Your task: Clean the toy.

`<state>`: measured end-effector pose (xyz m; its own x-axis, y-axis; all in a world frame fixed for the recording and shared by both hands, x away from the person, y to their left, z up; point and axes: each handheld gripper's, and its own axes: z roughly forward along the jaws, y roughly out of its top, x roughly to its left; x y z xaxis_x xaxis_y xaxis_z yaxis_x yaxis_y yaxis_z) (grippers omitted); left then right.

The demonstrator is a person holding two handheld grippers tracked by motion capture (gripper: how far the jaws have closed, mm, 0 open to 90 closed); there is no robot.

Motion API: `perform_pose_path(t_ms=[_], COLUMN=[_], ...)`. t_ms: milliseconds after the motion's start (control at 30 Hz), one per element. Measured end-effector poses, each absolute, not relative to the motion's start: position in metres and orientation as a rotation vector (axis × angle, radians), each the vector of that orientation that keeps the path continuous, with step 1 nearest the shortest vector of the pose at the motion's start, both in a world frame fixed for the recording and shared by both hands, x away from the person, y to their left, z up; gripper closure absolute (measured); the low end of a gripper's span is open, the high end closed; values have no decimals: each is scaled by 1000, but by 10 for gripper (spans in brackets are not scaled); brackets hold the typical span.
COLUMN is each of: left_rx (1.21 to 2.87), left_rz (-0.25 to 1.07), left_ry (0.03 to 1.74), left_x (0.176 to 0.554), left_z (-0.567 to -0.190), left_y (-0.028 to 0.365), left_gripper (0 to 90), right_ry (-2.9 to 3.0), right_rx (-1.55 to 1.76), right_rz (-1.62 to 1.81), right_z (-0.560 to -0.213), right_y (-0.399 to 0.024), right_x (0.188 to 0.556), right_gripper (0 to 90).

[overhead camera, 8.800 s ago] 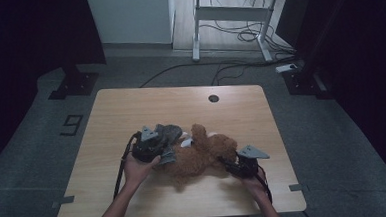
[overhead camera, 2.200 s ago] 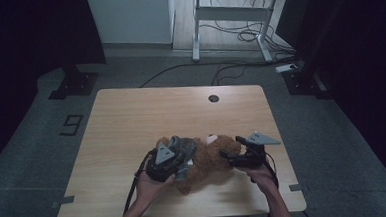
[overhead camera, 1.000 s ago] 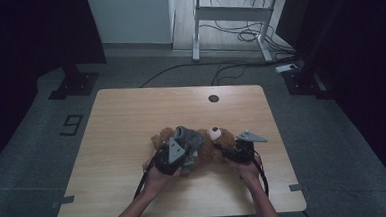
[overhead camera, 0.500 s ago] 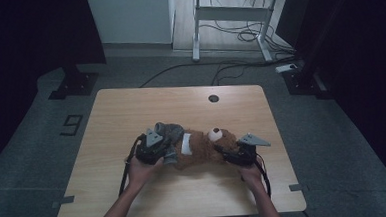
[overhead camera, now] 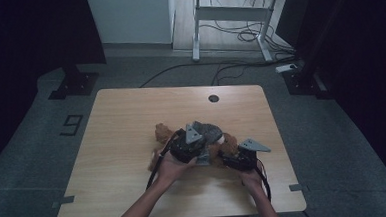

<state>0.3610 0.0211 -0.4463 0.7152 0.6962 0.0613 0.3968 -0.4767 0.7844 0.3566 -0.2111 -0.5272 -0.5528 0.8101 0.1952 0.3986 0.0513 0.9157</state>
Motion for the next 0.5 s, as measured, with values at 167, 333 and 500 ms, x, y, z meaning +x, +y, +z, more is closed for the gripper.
perform_pose_path(t_ms=[167,333,500], left_rx=[2069,2049,2022], left_rz=[418,462,463], left_ry=[860,890,951], left_x=[363,357,356], left_z=[-459,-455,-458], left_y=[41,64,93], left_gripper=[753,752,751], right_ry=[1967,1971,1983], right_rx=[1208,1225,1234], right_rz=[1487,1479,1484], right_z=[-528,-528,-528], right_y=[-211,-211,-213], right_x=[356,355,355], right_gripper=[310,299,235])
